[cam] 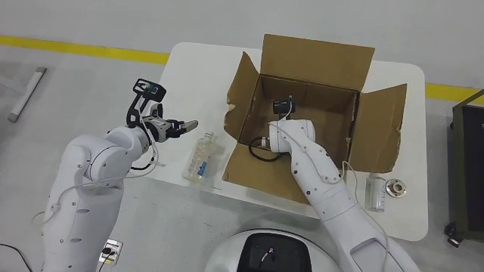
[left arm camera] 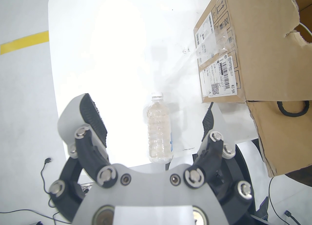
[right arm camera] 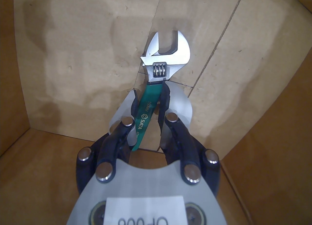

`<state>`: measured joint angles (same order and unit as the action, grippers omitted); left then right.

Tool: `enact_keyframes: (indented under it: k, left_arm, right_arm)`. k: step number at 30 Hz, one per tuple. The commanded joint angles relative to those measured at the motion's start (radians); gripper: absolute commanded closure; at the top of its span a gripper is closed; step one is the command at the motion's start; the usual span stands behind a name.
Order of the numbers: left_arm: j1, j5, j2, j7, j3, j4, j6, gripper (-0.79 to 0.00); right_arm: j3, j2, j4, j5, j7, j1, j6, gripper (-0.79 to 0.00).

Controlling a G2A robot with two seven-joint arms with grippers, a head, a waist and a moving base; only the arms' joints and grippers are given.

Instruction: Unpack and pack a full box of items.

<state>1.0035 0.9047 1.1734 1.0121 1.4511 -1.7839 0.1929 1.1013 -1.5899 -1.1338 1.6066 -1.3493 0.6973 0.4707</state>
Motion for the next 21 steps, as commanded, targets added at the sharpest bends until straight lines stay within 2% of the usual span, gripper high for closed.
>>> enact_keyframes:
  k: [1, 14, 21]
  left_arm:
    - [0.0, 0.0, 0.0, 0.0, 0.0, 0.0, 0.0, -0.785]
    - [0.0, 0.0, 0.0, 0.0, 0.0, 0.0, 0.0, -0.785]
    - [0.0, 0.0, 0.0, 0.0, 0.0, 0.0, 0.0, -0.785]
  right_arm:
    - [0.003, -0.001, -0.014, 0.007, -0.003, 0.003, -0.003, 0.0]
    - [0.06, 0.008, -0.216, 0.077, -0.024, 0.086, -0.058, 0.0]
    - [0.12, 0.016, -0.371, 0.067, 0.06, 0.154, -0.096, 0.0]
